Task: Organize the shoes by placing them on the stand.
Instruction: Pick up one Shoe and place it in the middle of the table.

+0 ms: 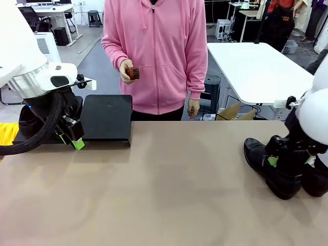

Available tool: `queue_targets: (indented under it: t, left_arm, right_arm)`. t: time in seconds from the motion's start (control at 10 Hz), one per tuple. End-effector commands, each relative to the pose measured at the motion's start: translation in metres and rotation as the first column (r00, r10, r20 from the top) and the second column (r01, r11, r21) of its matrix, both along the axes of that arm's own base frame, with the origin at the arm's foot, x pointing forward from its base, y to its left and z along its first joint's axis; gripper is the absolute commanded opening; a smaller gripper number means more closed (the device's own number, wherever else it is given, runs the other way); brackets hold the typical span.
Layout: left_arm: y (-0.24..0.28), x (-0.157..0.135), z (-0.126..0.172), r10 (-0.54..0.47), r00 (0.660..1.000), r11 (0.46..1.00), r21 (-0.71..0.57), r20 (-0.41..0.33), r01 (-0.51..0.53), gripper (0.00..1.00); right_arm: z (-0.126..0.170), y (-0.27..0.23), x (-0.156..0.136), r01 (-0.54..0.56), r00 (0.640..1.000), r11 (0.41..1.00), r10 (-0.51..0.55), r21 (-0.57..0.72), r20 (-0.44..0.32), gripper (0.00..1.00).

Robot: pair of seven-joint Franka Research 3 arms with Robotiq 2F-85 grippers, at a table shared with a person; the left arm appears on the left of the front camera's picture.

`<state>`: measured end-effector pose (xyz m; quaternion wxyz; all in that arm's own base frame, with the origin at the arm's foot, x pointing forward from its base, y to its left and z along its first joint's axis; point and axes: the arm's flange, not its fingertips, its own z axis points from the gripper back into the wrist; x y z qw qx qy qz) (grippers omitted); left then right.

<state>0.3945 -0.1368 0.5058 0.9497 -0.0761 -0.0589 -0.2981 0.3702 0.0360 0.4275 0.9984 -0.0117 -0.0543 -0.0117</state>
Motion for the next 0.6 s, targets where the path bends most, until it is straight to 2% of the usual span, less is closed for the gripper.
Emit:
queue_targets:
  t: [0.0, 0.1, 0.3, 0.4, 0.5]
  left_arm:
    - [0.003, -0.002, 0.000, -0.004, 1.000, 1.000, -0.017, 0.005, 0.004, 0.49]
    - [0.003, -0.002, 0.000, -0.004, 1.000, 1.000, -0.017, 0.005, 0.004, 0.49]
    - [0.003, -0.002, 0.000, -0.004, 1.000, 1.000, -0.017, 0.005, 0.004, 0.49]
    - [0.003, -0.002, 0.000, -0.004, 1.000, 1.000, -0.017, 0.005, 0.004, 0.49]
    - [0.003, -0.002, 0.000, -0.004, 1.000, 1.000, -0.017, 0.005, 0.004, 0.49]
  right_arm:
    - [0.005, -0.025, 0.013, -0.046, 0.997, 0.999, 0.046, 0.004, -0.057, 1.00]
    - [0.003, -0.033, 0.020, -0.096, 0.993, 0.995, 0.097, 0.010, -0.073, 1.00]
    - [-0.005, -0.039, 0.026, -0.148, 0.987, 0.989, 0.149, 0.026, -0.057, 1.00]
    - [-0.010, -0.038, 0.025, -0.167, 0.985, 0.985, 0.168, 0.034, -0.036, 0.87]
    - [-0.014, -0.036, 0.024, -0.204, 0.979, 0.979, 0.205, 0.019, -0.013, 0.67]
